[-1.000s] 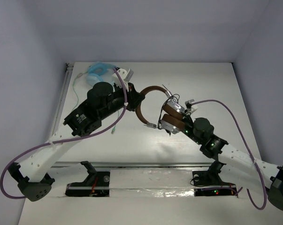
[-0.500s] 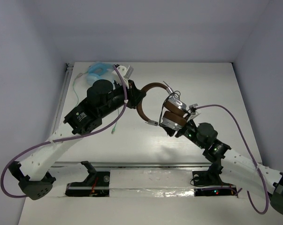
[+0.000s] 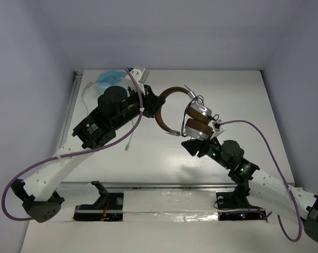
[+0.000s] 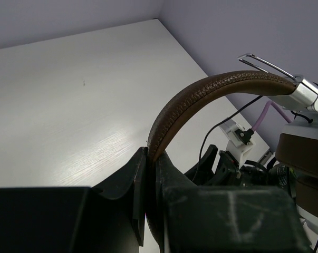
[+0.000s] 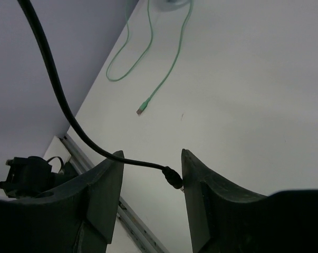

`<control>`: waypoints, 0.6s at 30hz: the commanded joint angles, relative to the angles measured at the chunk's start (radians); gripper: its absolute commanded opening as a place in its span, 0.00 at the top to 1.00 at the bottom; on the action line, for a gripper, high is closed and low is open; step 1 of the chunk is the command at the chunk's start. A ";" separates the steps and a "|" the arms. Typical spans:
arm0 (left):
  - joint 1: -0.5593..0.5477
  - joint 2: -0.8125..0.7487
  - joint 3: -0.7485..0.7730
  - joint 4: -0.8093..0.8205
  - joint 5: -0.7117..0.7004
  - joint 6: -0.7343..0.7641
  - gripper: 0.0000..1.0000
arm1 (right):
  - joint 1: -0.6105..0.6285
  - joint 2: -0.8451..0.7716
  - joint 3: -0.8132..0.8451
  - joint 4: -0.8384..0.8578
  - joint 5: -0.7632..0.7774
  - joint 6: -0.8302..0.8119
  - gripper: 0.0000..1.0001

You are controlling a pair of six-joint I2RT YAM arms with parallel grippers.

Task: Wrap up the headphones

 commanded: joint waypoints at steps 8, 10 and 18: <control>-0.002 -0.016 0.024 0.140 -0.045 -0.086 1.00 | -0.006 -0.029 0.002 -0.023 0.036 0.001 0.93; 0.022 -0.042 -0.008 0.178 -0.061 -0.115 1.00 | -0.006 -0.033 0.009 -0.046 0.031 0.004 0.99; 0.032 -0.051 -0.137 0.332 -0.277 -0.240 1.00 | 0.041 -0.003 0.031 -0.118 -0.043 0.027 1.00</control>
